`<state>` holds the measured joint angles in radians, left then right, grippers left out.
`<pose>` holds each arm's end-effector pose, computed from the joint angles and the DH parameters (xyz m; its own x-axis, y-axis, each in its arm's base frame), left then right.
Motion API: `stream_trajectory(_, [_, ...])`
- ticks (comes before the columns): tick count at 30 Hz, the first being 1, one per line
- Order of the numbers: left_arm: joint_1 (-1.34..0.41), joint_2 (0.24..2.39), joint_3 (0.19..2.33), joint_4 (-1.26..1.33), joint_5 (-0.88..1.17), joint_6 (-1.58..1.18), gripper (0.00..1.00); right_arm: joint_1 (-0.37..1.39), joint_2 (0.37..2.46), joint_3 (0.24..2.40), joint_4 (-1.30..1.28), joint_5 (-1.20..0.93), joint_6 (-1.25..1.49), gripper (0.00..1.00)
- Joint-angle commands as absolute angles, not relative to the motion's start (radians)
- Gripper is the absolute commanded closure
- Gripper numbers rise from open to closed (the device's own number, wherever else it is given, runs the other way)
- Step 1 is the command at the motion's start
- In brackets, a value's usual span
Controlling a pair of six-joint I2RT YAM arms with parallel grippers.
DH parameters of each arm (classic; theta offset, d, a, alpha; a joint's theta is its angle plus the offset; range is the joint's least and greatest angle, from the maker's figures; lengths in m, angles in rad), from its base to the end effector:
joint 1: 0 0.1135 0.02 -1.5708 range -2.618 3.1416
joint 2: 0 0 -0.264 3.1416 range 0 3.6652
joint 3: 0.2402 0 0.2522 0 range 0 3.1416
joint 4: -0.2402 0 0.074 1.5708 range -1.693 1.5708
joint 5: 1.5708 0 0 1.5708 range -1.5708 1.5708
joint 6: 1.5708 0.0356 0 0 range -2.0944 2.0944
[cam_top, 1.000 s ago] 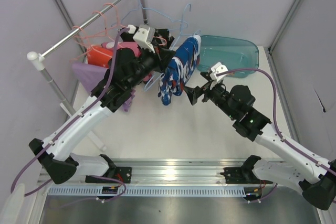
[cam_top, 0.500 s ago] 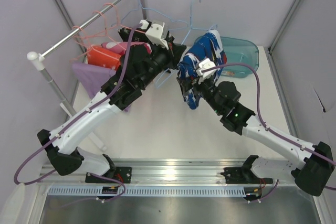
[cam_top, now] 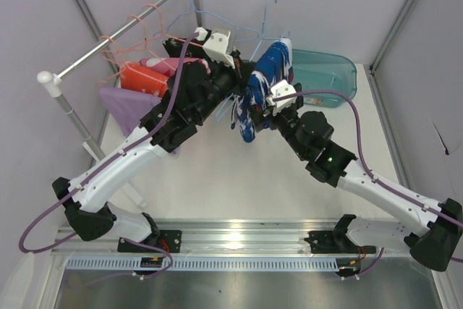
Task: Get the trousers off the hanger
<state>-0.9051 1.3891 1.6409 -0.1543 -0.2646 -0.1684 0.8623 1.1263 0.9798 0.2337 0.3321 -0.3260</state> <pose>0.1941 -0.2321 0.5028 -0.0410 -0.2097 -0.9769 0.6000 0.7767 -0.1919 0.1811 0.1935 0.3848 0.2159 -0.2133 -0.9528 -0.4617 0.8376 -0.2921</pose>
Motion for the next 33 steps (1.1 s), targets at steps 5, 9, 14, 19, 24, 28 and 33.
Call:
stream_trajectory(5, [-0.911,1.374,1.779,0.008,-0.324,-0.176,1.00,0.861,1.063,0.988,0.196,0.356,-0.330,0.01])
stream_trajectory(9, [-0.913,1.384,1.792,-0.029,-0.324,-0.187,1.00,0.858,1.077,0.983,0.221,0.341,-0.324,0.01])
stream_trajectory(14, [-0.913,1.385,1.787,-0.037,-0.321,-0.196,1.00,0.854,1.111,0.992,0.245,0.336,-0.342,0.01])
stream_trajectory(19, [-0.916,1.384,1.790,-0.046,-0.321,-0.212,1.00,0.851,1.147,1.006,0.232,0.331,-0.382,0.01])
stream_trajectory(24, [-0.922,1.373,1.796,-0.064,-0.331,-0.221,1.00,0.847,1.212,1.026,0.238,0.380,-0.428,0.05])
stream_trajectory(28, [-0.922,1.359,1.801,-0.080,-0.313,-0.222,1.00,0.825,1.230,1.026,0.265,0.365,-0.426,0.33])
stream_trajectory(33, [-0.922,1.339,1.792,-0.084,-0.310,-0.216,1.00,0.808,1.229,1.032,0.293,0.336,-0.449,0.65])
